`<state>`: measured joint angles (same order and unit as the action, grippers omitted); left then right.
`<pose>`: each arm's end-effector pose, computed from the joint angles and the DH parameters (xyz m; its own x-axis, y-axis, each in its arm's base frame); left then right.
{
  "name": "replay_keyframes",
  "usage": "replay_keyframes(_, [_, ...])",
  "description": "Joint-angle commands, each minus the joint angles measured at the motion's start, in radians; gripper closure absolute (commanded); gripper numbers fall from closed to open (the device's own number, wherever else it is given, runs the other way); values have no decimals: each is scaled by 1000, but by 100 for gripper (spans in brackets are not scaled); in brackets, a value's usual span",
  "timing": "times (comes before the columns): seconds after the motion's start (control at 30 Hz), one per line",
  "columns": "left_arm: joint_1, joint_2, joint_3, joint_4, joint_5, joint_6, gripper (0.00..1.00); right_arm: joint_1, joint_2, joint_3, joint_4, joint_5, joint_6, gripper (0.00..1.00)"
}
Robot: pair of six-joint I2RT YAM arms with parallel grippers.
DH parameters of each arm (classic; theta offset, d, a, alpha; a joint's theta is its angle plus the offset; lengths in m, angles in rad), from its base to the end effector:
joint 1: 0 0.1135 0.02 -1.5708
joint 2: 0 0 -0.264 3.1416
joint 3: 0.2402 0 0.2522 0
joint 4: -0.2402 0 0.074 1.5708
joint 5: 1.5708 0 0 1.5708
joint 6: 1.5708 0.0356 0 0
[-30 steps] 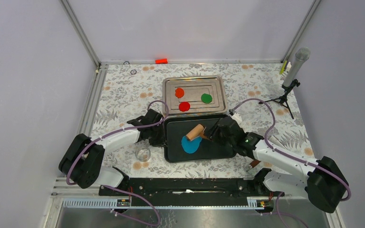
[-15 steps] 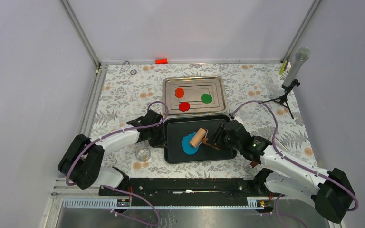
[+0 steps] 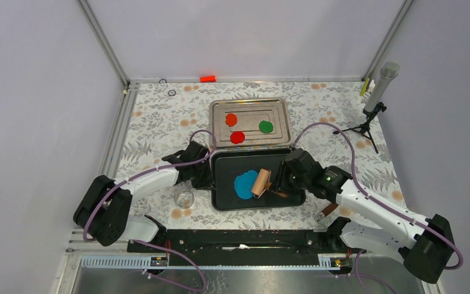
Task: Roll out the dumpling wrappers from the dough
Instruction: Flatten out the dough on the work surface.
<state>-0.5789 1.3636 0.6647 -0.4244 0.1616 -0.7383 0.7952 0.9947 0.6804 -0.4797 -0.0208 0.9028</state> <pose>0.1970 -0.1356 0.1618 -0.9608 -0.1656 -0.2224 -0.0654 0.9148 -0.3985 0.1427 0.1465 0.2381 -0.8777 0.2260 -0.4226 -0.0565 0.8269 0.5595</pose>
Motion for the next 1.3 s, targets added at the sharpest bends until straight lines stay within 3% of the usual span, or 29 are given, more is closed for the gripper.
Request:
replay_keyframes(0.0, [-4, -58, 11, 38, 38, 8, 100, 13, -31, 118, -196, 8, -40, 100])
replay_keyframes(0.17, [-4, -62, -4, 59, 47, -7, 100, 13, -42, 86, -188, -73, -49, 100])
replay_keyframes(0.4, [-3, -60, -19, 66, 47, -10, 100, 13, -36, -27, 20, -219, 43, 100])
replay_keyframes(0.83, [-4, -75, -41, 84, 54, -15, 100, 11, 104, -144, 29, -45, 63, 100])
replay_keyframes(1.1, [-3, -69, -41, 87, 54, -16, 100, 10, 227, -165, 122, -7, 80, 100])
replay_keyframes(1.27, [-4, -75, -33, 72, 47, -9, 100, 10, 155, -191, 31, 48, 77, 100])
